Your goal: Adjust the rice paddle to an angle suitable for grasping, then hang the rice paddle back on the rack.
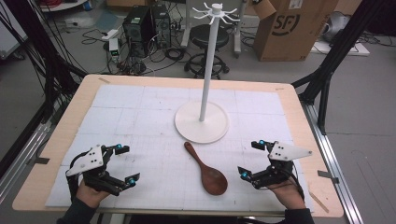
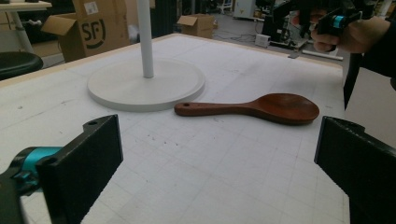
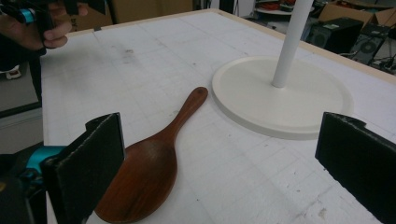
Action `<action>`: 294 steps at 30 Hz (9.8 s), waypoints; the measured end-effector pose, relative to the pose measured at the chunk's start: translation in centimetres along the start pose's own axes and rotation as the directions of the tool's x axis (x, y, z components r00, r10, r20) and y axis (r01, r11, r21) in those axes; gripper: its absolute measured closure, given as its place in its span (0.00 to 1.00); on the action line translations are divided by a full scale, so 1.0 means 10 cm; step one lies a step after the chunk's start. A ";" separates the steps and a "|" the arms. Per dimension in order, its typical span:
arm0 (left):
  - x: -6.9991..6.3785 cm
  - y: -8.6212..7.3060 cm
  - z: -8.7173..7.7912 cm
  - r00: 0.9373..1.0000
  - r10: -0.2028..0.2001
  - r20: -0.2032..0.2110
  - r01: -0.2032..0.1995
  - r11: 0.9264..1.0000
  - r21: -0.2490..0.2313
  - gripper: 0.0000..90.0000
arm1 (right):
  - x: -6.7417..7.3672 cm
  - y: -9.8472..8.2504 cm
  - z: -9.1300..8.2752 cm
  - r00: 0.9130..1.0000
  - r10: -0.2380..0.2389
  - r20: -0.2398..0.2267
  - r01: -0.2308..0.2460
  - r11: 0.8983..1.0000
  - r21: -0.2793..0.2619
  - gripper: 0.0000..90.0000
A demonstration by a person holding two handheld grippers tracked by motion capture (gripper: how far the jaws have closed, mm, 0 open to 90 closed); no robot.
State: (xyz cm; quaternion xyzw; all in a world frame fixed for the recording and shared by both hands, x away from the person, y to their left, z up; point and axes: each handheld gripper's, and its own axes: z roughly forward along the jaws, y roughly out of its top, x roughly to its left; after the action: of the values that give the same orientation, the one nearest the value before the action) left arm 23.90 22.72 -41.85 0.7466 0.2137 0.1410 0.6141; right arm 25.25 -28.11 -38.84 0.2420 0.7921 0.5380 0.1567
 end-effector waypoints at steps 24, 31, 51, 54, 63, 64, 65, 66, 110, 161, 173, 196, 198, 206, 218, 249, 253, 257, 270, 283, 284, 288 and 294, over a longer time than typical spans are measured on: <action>0.00 -0.01 0.02 1.000 0.007 0.001 -0.007 1.000 0.001 0.02 | 0.11 0.14 0.27 0.999 -0.026 -0.044 0.029 0.997 0.077 0.01; 0.01 -0.01 0.03 1.000 0.003 0.005 -0.003 1.000 0.001 0.02 | 0.13 0.17 0.39 0.998 -0.018 -0.053 0.023 0.994 0.111 0.01; 0.02 0.00 0.10 1.000 0.006 0.020 -0.006 1.000 0.007 0.02 | 0.13 0.23 0.38 0.999 -0.006 -0.034 0.010 0.991 0.131 0.01; 0.01 0.00 0.09 1.000 0.004 0.018 -0.004 1.000 0.003 0.02 | 0.12 0.24 0.41 0.999 -0.005 -0.031 0.010 0.989 0.145 0.01; -0.08 0.01 0.15 0.999 0.017 0.028 -0.018 1.000 0.026 0.02 | 0.13 0.24 0.58 0.999 0.017 -0.042 -0.007 0.972 0.234 0.01; -0.10 0.01 0.16 0.999 0.018 0.031 -0.019 0.999 0.030 0.02 | 0.12 0.25 0.59 0.999 0.027 -0.046 -0.015 0.970 0.241 0.01; -0.10 0.01 0.16 0.999 0.018 0.031 -0.019 0.999 0.030 0.02 | 0.12 0.25 0.59 0.999 0.027 -0.046 -0.015 0.970 0.241 0.01; -0.11 0.01 0.17 0.999 0.028 0.032 -0.030 0.999 0.040 0.02 | 0.12 0.25 0.63 0.998 0.034 -0.052 -0.019 0.964 0.267 0.01; -0.11 0.03 0.15 0.999 0.040 0.024 -0.041 0.999 0.036 0.02 | 0.33 0.49 1.57 0.996 0.037 -0.079 0.021 0.782 0.623 0.01; -0.14 0.03 0.16 0.998 0.051 0.023 -0.052 0.998 0.041 0.02 | 0.26 0.59 2.11 0.988 0.131 0.076 -0.134 0.523 0.842 0.66; -0.13 0.03 0.16 0.999 0.048 0.024 -0.049 0.998 0.042 0.02 | 0.31 0.61 2.18 0.989 0.097 0.114 -0.147 0.484 0.863 0.72; -0.14 0.03 0.16 0.999 0.047 0.023 -0.048 0.998 0.040 0.02 | 0.43 0.64 2.25 0.994 0.009 0.107 -0.099 0.452 0.886 0.79; -0.14 0.03 0.16 0.999 0.047 0.025 -0.048 0.998 0.040 0.02 | 0.43 0.64 2.25 0.995 0.013 0.103 -0.098 0.450 0.888 0.80; -0.13 0.03 0.15 0.999 0.048 0.023 -0.049 0.998 0.040 0.02 | 0.46 0.65 2.26 0.999 -0.041 0.033 -0.012 0.441 0.897 0.85; -0.14 0.03 0.15 0.999 0.048 0.024 -0.049 0.998 0.040 0.02 | 0.46 0.64 2.25 0.999 -0.051 -0.017 0.038 0.456 0.889 0.86; -0.14 0.02 0.17 0.998 0.049 0.027 -0.050 0.998 0.047 0.02 | 0.36 0.70 1.73 0.970 0.003 -0.242 0.179 0.663 0.727 0.86; -0.14 0.02 0.16 0.999 0.047 0.025 -0.048 0.998 0.047 0.02 | 0.36 0.70 1.64 0.970 0.001 -0.245 0.175 0.696 0.697 0.86; -0.15 0.02 0.17 0.999 0.044 0.025 -0.045 0.998 0.044 0.02 | 0.33 0.72 1.56 0.967 0.008 -0.255 0.168 0.729 0.663 0.86; -0.15 0.02 0.17 0.999 0.043 0.024 -0.044 0.998 0.047 0.02 | 0.18 0.80 1.20 0.949 0.063 -0.310 0.115 0.844 0.523 0.86; -0.15 0.01 0.19 0.999 0.038 0.025 -0.039 0.998 0.047 0.02 | 0.04 0.85 0.94 0.945 0.087 -0.316 0.039 0.927 0.373 0.86; -0.14 0.01 0.19 0.999 0.037 0.025 -0.038 0.998 0.046 0.02 | 0.03 0.85 0.93 0.945 0.086 -0.316 0.036 0.932 0.362 0.86; -0.14 0.02 0.19 0.999 0.036 0.027 -0.037 0.998 0.044 0.02 | 0.00 0.88 0.87 0.945 0.093 -0.312 0.013 0.947 0.320 0.86; -0.14 0.02 0.18 0.999 0.040 0.024 -0.041 0.998 0.042 0.02 | -0.03 0.92 0.78 0.951 0.082 -0.298 -0.012 0.973 0.229 0.86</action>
State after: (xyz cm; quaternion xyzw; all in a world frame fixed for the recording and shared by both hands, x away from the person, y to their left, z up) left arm 23.55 20.47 -41.96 0.7653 0.1944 0.1399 0.5975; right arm 31.46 -19.42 -33.17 0.1909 0.8566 0.4794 -0.0089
